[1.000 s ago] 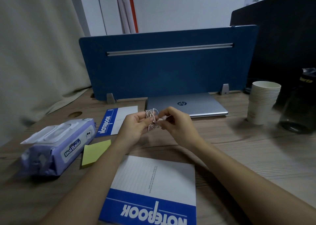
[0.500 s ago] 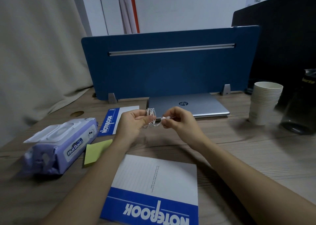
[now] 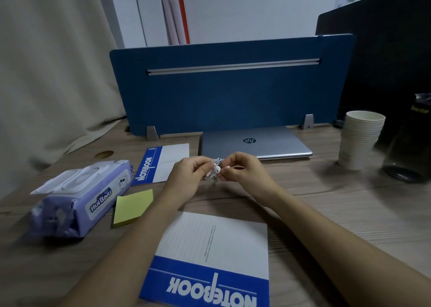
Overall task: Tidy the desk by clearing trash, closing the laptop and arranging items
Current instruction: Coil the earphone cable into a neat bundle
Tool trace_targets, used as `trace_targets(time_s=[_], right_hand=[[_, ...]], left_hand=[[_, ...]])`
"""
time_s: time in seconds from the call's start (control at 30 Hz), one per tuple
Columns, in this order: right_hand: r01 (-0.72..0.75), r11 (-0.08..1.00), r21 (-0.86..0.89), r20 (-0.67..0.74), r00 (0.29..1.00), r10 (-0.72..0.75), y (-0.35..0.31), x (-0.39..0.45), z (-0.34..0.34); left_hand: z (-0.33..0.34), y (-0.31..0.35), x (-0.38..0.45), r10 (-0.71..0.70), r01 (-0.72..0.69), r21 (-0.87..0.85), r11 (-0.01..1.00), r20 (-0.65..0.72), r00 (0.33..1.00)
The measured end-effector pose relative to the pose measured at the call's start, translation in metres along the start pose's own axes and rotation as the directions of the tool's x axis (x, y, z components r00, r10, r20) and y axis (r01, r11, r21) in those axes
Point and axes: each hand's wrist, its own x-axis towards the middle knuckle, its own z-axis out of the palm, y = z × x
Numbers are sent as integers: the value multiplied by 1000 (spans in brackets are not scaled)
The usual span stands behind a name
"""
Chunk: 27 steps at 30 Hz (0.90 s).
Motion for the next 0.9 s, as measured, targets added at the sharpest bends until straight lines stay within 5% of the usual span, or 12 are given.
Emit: trace_targets(time_s=[0.3,0.63,0.9], right_hand=[[-27,998,-50,-99,995,22,8,6,-4],[-92,985,145,-51,994,101,6,8,-6],[9,987,-159,-73,997,-21,4,6,-13]], left_hand=[[2,1,-2,-20,56,-148,987,231,973],[4,-6,1,-11,7,28,1000,153,988],[3,-4,0,-16,36,-107,994,174,985]])
